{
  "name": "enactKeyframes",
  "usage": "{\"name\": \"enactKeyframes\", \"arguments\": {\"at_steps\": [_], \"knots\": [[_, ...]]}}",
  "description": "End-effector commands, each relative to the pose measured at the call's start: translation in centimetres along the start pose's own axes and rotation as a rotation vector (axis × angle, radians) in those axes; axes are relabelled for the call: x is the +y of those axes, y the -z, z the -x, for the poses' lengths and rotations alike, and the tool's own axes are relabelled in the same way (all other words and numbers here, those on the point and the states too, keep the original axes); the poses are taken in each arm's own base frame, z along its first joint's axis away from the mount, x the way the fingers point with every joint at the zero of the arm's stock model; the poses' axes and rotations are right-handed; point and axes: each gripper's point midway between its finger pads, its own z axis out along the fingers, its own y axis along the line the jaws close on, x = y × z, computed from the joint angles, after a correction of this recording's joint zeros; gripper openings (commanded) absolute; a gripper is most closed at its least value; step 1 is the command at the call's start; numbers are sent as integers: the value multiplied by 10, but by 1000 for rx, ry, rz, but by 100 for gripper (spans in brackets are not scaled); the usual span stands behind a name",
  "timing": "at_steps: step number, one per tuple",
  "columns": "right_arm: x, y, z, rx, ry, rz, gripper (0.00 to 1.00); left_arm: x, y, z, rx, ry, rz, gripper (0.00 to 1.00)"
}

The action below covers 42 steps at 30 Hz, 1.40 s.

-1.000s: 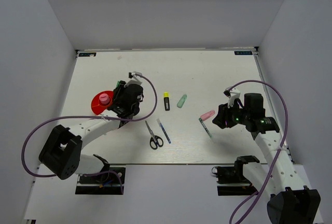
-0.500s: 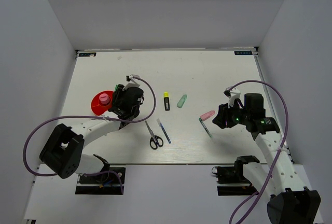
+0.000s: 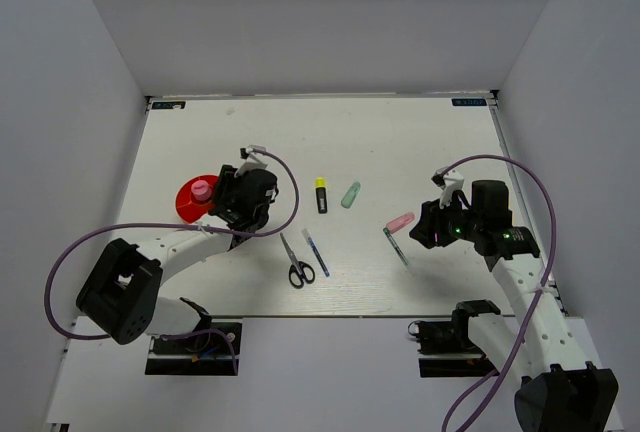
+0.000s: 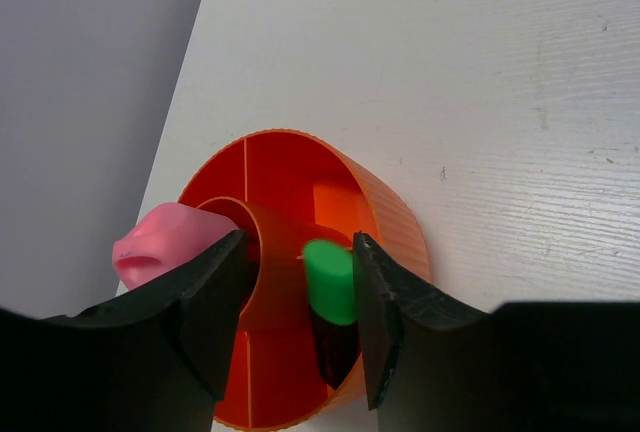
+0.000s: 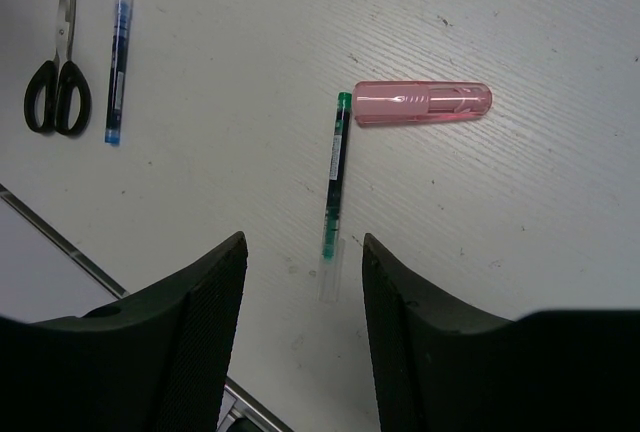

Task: Sort the stationery into containers
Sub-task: Place the pen in the storage box, then pick up the pen from the center of the board.

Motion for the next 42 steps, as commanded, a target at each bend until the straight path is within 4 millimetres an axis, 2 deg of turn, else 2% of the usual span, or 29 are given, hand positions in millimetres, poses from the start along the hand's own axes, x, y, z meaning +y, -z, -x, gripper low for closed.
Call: {"name": "enactKeyframes", "arguments": {"at_steps": [1,4,6,7,8,11,12,13,14,15,16,17,18,19,20,21,22,23,25,26,28,30,32,34,35,36,38,42], "knots": [[6,7,14,-38,35,16,53,4,3,-3,5,12,15,58],[7,7,14,-38,37,17,53,5,4,-3,6,14,16,59],[6,7,14,-39,38,16,53,5,7,3,-7,29,5,54],[7,8,15,-42,38,17,53,6,9,8,-20,28,0,46],[6,7,14,-41,37,17,53,3,15,15,-41,20,-18,31],[6,7,15,-43,40,17,53,-10,36,46,-122,40,-103,8],[5,6,14,-38,37,13,53,-17,45,68,-150,71,-160,4],[5,6,14,-37,37,10,49,-30,59,70,-153,51,-221,2],[2,5,14,-33,33,-1,28,-42,68,86,-159,126,-292,2],[-1,5,14,-36,36,-18,12,-57,82,85,-108,121,-406,3],[-5,5,13,-30,32,-42,0,-78,89,92,-76,131,-505,18],[-9,5,13,-28,27,-58,0,-88,94,81,-13,107,-553,33],[-11,5,15,-27,26,-74,0,-105,106,91,45,217,-658,50],[-17,3,11,-10,14,-99,13,-117,106,82,115,197,-677,63],[-18,3,12,-5,13,-105,34,-132,105,74,164,195,-700,71],[-19,3,11,4,8,-107,40,-145,102,68,214,226,-709,74],[-22,3,11,12,3,-122,42,-158,107,77,245,286,-766,75],[-23,2,9,19,-2,-124,42,-174,99,63,300,270,-757,75],[-23,3,9,16,1,-128,42,-184,97,79,345,356,-779,75],[-23,3,10,13,1,-128,42,-199,88,65,401,341,-769,74],[-22,4,10,7,4,-130,42,-205,81,82,429,424,-768,74],[-21,5,11,4,4,-130,42,-223,77,72,494,451,-782,74],[-20,6,11,1,8,-126,43,-231,70,73,514,477,-783,74],[-20,7,11,1,8,-126,43,-240,65,64,540,469,-773,74],[-19,8,13,-7,15,-123,43,-242,65,72,529,475,-779,74],[-19,8,13,-5,10,-122,43,-247,60,64,550,467,-767,74],[-17,7,13,-6,12,-116,43,-250,57,72,543,476,-770,73],[-16,8,13,-7,12,-109,43,-259,47,70,551,455,-742,70]]}}
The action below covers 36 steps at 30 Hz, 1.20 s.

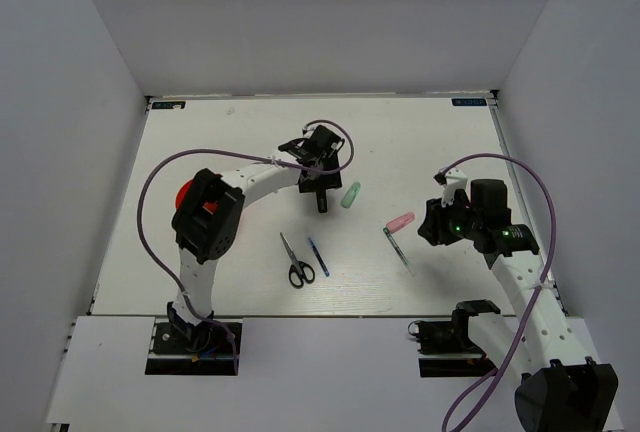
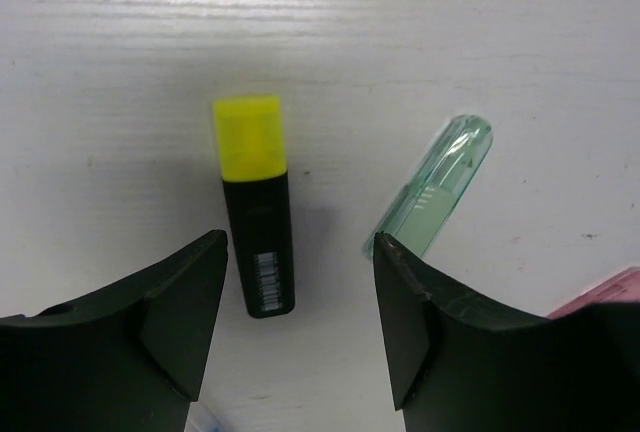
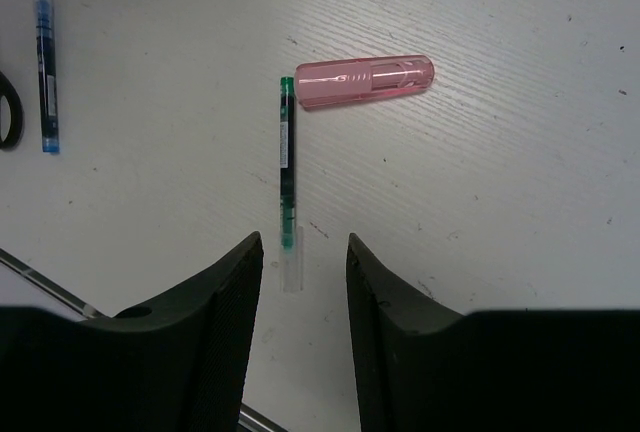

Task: Sort the stationery into containers
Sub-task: Pick up the pen from the center of the board.

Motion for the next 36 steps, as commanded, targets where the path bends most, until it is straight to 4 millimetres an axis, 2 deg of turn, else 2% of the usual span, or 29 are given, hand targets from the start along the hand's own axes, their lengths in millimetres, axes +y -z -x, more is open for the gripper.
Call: {"name": "enactKeyframes", "arguments": {"at_steps": [1,5,13,19,27,31,34,36], "knots": [[5,8,18,-46,23,11,43,-7,-3,10,-3,17,1,70],[6,9,18,-48,27,11,43,3,-17,9,2,-5,67,69],[7,11,20,-56,29,15,43,21,-25,8,-3,-29,143,66],[8,11,19,-56,31,15,43,30,-36,-4,34,-56,183,58],[8,13,21,-66,30,15,43,45,-45,-20,101,-94,252,56],[9,13,21,-69,30,18,43,58,-43,-30,123,-110,292,52],[10,14,22,-74,32,22,43,67,-42,-38,137,-119,317,45],[10,14,22,-77,35,24,43,73,-42,-45,151,-122,330,34]]}}
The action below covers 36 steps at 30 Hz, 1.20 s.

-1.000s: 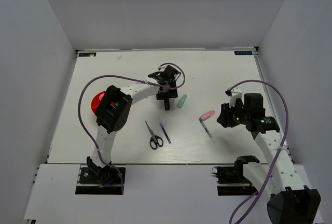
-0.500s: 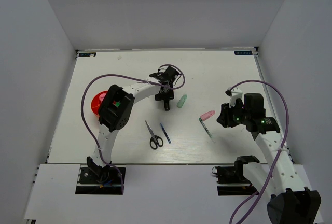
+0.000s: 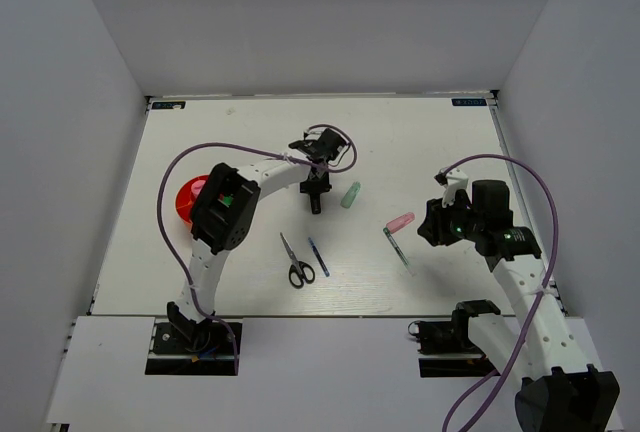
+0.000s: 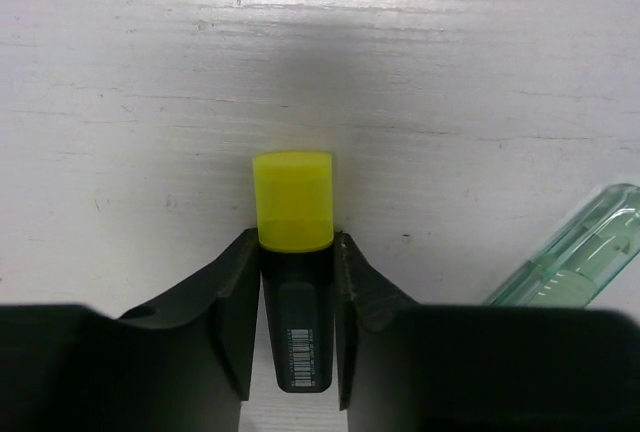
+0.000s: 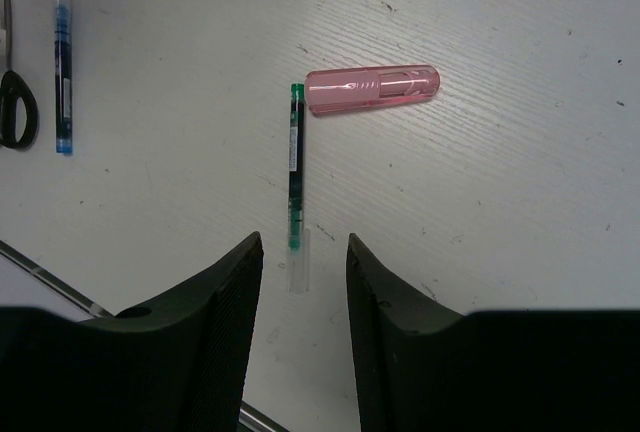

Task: Sort the stationery into containers
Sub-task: Pick up the pen from the center of the board, then place the pen in the storage box.

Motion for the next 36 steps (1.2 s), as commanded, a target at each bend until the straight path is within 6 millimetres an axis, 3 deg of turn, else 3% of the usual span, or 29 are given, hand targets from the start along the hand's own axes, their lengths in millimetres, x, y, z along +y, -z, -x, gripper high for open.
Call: {"name": "enactKeyframes", "arguments": {"at_steps": [1,3,6,9,11,14,15,17,18,24,25,31,33,34,36], "knots": [[6,10,19,-54,22,12,43,33,-17,-43,116,-50,106,30],[6,10,19,-56,21,14,43,33,-16,-47,121,-52,107,15],[6,9,17,-53,21,15,43,35,-11,-42,109,-49,97,0],[6,9,18,-56,22,15,43,34,8,-29,66,-63,67,0],[6,9,18,-56,23,17,43,37,34,-10,-3,-64,45,0],[7,9,19,-56,23,21,43,51,58,2,-91,-113,52,0],[7,9,17,-51,23,22,43,56,83,17,-160,-112,44,0],[7,9,19,-59,24,22,43,67,90,13,-187,-185,79,0],[7,8,17,-51,23,25,43,79,109,22,-249,-180,108,0],[10,6,17,-46,22,41,43,112,146,23,-393,-289,226,0],[9,6,16,-42,16,39,43,114,160,27,-428,-307,227,0],[10,4,14,-34,12,53,43,157,188,43,-588,-371,459,0],[11,4,14,-33,14,56,43,174,192,41,-584,-489,576,0],[12,3,14,-31,12,66,43,171,200,56,-639,-513,599,0],[12,2,13,-28,13,66,43,178,203,55,-655,-533,646,0]]}}
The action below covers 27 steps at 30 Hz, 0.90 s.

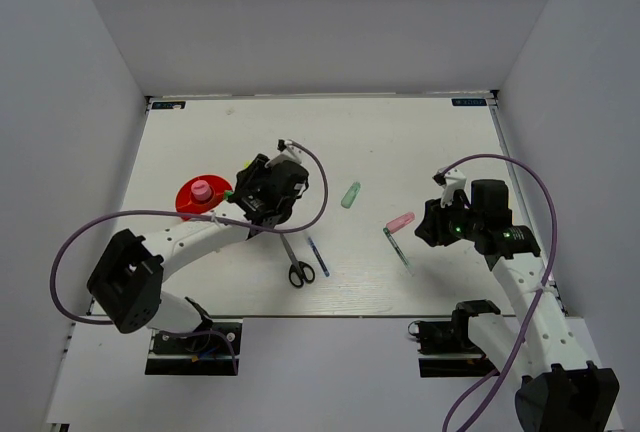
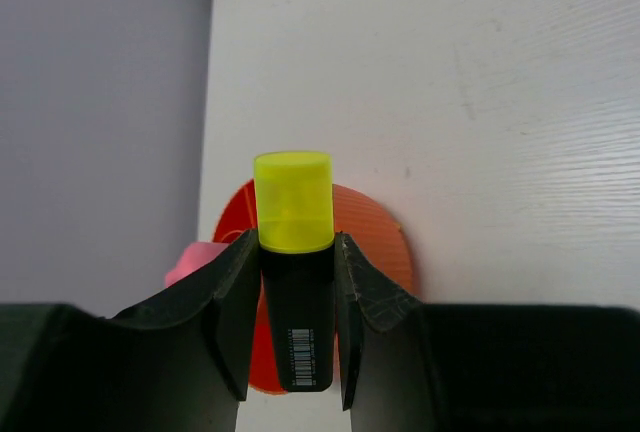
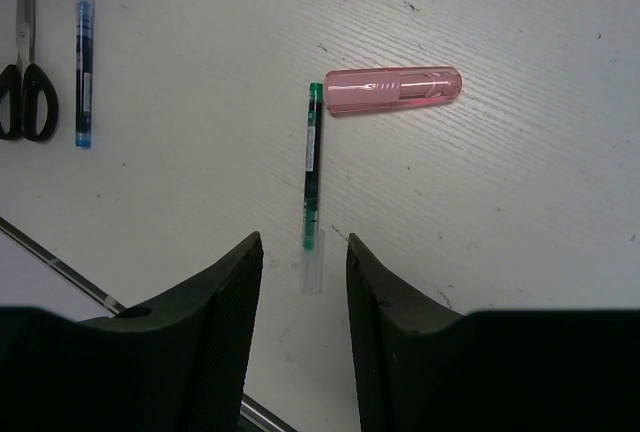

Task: Sort the stationery into containers
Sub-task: Place the pen in the storage box.

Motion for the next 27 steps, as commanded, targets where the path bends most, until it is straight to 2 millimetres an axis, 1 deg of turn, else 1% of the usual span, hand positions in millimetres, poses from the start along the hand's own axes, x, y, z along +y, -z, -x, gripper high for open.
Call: {"name": "enactKeyframes", "arguments": {"at_steps": [1,3,4,6,7,8,9,10,11,13,17,19,21,22,24,25,27], "knots": [[5,3,13,-27,16,24,43,45,7,32,-112,-51,186,0],[4,2,12,-25,12,23,43,46,4,35,-132,-38,209,0],[5,2,12,-23,13,24,43,49,3,34,-127,-96,220,0],[4,2,12,-22,11,23,43,48,0,35,-148,-83,244,0],[5,2,12,-23,11,24,43,50,-1,34,-144,-121,258,0],[1,3,13,-29,4,11,43,54,0,42,-172,-90,281,0],[4,2,12,-26,13,23,43,51,-3,35,-166,-116,285,0],[5,2,11,-21,11,25,43,52,-3,34,-160,-143,296,0],[4,2,12,-25,12,23,43,56,-3,37,-172,-116,317,0],[5,2,12,-24,13,26,43,52,-6,28,-159,-143,317,0],[4,2,12,-25,12,25,43,53,-8,20,-150,-124,325,0],[6,2,12,-23,16,28,43,53,-10,11,-130,-111,321,0],[5,3,13,-26,13,26,43,51,-15,3,-118,-51,310,0],[5,3,12,-27,12,24,43,49,-17,-7,-86,-63,298,0],[5,3,13,-29,15,26,43,49,-19,-14,-65,-63,278,0],[6,3,13,-27,13,29,43,47,-20,-22,-50,-15,263,0],[5,2,12,-25,13,29,43,45,-22,-30,-21,-28,248,0]]}}
